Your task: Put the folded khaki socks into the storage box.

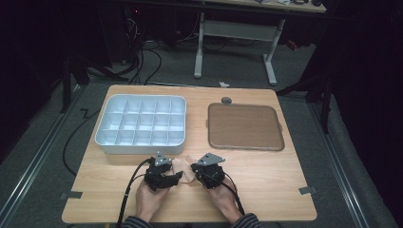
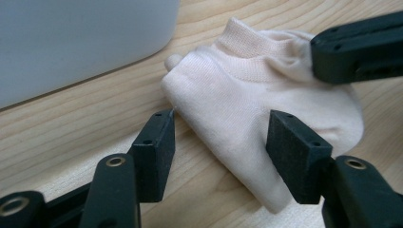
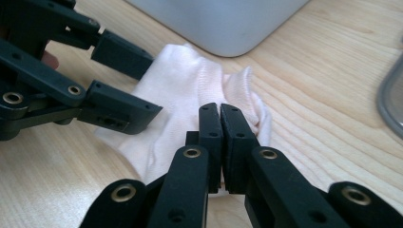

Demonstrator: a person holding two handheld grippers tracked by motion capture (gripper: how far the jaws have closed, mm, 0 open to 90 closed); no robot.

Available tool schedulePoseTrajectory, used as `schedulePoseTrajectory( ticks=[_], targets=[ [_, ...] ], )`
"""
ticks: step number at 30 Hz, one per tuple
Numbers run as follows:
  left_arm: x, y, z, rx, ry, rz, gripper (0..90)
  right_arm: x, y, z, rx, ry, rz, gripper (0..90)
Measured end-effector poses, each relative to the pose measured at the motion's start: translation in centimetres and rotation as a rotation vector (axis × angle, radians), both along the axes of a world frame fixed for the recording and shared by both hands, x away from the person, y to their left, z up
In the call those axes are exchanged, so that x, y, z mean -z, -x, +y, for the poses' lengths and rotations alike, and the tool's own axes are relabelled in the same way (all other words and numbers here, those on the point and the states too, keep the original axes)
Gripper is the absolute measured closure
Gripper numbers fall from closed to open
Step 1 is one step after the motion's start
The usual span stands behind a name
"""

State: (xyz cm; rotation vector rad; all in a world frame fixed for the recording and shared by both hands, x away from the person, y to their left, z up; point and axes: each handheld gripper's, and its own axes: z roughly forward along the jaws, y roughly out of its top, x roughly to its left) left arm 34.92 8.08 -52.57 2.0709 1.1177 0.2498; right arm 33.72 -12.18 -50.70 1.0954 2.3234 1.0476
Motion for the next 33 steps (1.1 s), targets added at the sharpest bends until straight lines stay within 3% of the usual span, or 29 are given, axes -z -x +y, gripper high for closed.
schedulePoseTrajectory(
  ticks=[13,21,27,33],
  targets=[
    [0.0,0.0,-0.1,-0.001,-0.033,-0.025,44.6,2.0,0.0,-1.4,0.041,0.006,0.028,90.0],
    [0.1,-0.1,-0.1,-0.004,-0.030,-0.030,44.3,2.1,0.1,-1.4,0.035,0.009,0.016,90.0],
    [0.0,-0.2,0.3,-0.006,-0.006,-0.011,42.1,1.7,0.4,-1.5,0.021,-0.015,0.020,82.4],
    [-0.8,-0.4,1.1,-0.023,0.060,-0.013,42.1,0.4,1.0,-1.7,0.005,-0.063,-0.024,79.7]
  ],
)
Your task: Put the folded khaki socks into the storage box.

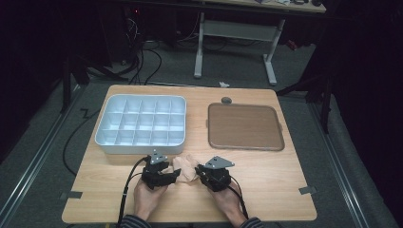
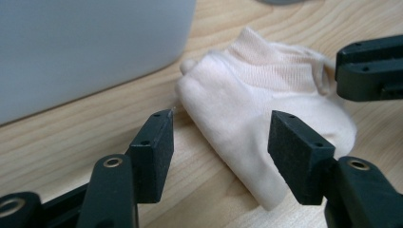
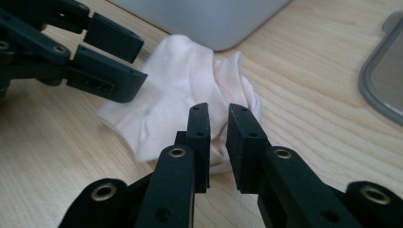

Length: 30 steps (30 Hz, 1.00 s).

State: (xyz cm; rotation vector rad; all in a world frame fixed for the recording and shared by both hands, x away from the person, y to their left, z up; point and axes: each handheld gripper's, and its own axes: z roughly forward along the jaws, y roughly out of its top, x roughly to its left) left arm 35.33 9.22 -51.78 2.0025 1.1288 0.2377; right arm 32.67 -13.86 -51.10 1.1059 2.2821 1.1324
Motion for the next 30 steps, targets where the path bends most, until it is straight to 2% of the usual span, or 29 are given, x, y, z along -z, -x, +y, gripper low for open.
schedulePoseTrajectory(
  ticks=[5,8,13,17,25,30],
  targets=[
    [-0.7,-0.8,0.6,-0.022,0.011,0.016,42.3,-0.8,0.3,1.0,-0.054,0.000,-0.014,83.4],
    [-0.9,-1.3,0.7,-0.032,0.025,0.022,42.7,-0.6,0.3,1.8,-0.079,0.003,-0.010,83.7],
    [-0.9,-2.2,0.5,-0.031,0.043,0.050,45.5,0.4,0.0,2.7,-0.085,0.038,0.021,84.5],
    [-0.4,-2.8,0.4,-0.034,0.076,0.074,48.3,1.0,-0.1,2.8,-0.082,0.052,0.040,85.1],
    [0.2,-3.2,0.0,-0.004,0.115,0.098,54.7,1.4,0.1,2.7,-0.089,0.059,0.045,86.5],
    [0.5,-3.2,-0.3,0.022,0.117,0.108,59.4,1.5,0.4,2.8,-0.093,0.057,0.040,87.7]
  ],
)
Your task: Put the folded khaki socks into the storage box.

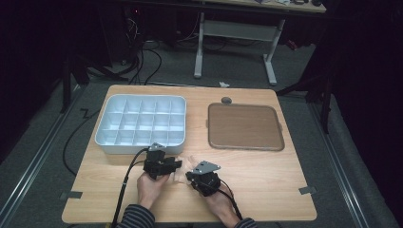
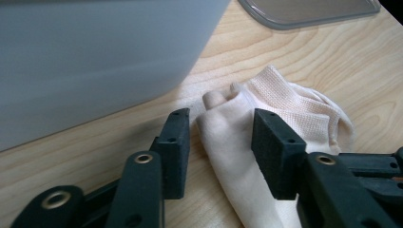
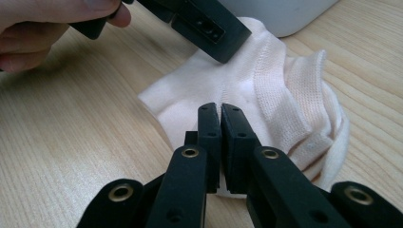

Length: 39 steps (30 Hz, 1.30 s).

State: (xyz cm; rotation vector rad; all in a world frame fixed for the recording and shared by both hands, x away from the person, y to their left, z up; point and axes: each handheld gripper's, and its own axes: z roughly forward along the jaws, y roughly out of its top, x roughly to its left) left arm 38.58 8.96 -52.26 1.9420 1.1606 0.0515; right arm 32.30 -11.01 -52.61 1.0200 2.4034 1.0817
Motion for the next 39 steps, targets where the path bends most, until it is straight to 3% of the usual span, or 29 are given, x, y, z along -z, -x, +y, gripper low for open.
schedulePoseTrajectory(
  ticks=[5,13,23,33,39],
  targets=[
    [0.2,-0.1,-0.1,0.009,0.016,0.010,67.6,0.1,0.2,-0.1,-0.008,-0.001,0.000,88.3],
    [0.3,0.0,-0.3,0.030,0.002,0.020,83.9,0.1,0.5,-0.2,-0.013,-0.002,0.004,88.4],
    [-0.1,0.4,0.0,0.034,0.010,0.017,85.7,0.2,0.8,-0.2,-0.012,-0.014,0.002,88.1],
    [-1.3,1.8,0.4,0.042,0.032,-0.033,85.7,0.0,1.0,0.6,-0.036,-0.009,0.012,86.0],
    [-1.6,2.0,0.8,0.048,0.029,-0.032,85.8,-0.9,0.8,0.5,-0.033,-0.041,0.001,85.2]
  ],
)
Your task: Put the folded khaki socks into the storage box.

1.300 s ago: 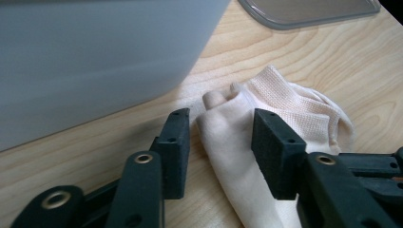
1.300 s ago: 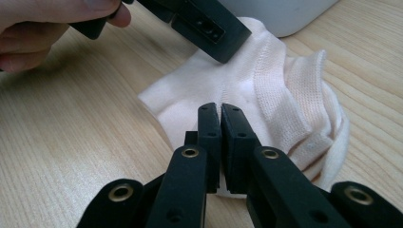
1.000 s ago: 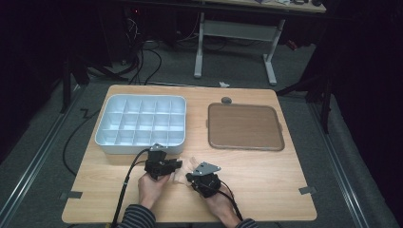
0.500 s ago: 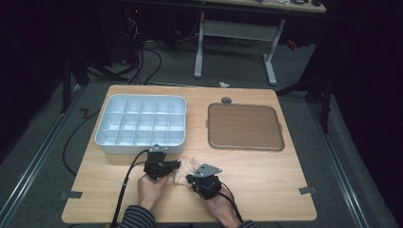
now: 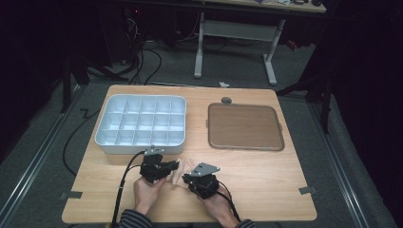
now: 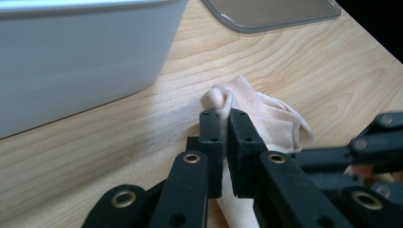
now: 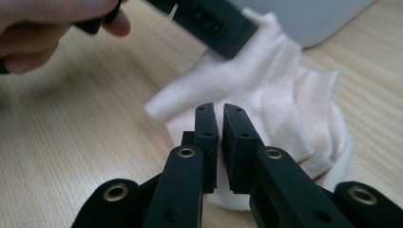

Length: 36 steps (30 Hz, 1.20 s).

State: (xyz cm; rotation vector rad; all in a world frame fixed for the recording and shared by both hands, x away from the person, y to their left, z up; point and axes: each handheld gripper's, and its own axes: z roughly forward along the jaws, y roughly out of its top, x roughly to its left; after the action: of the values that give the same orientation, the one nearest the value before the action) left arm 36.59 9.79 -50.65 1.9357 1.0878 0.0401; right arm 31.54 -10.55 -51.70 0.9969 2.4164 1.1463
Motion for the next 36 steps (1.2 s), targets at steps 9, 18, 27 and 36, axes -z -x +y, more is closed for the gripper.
schedulePoseTrajectory(
  ticks=[9,18,27,36],
  targets=[
    [-0.1,0.1,0.0,0.003,0.006,0.008,85.8,-1.1,-1.6,-1.0,0.087,-0.032,-0.004,89.9],
    [-0.1,0.3,0.1,0.005,0.004,0.014,85.8,0.0,-2.8,-0.9,0.120,-0.012,0.036,89.9],
    [-0.2,0.3,0.1,0.024,0.031,0.003,85.6,0.6,-3.4,-0.6,0.119,0.003,0.044,89.9],
    [-0.6,0.4,0.0,0.047,0.060,-0.031,86.0,0.7,-3.4,-0.3,0.105,0.009,0.048,90.0]
  ],
)
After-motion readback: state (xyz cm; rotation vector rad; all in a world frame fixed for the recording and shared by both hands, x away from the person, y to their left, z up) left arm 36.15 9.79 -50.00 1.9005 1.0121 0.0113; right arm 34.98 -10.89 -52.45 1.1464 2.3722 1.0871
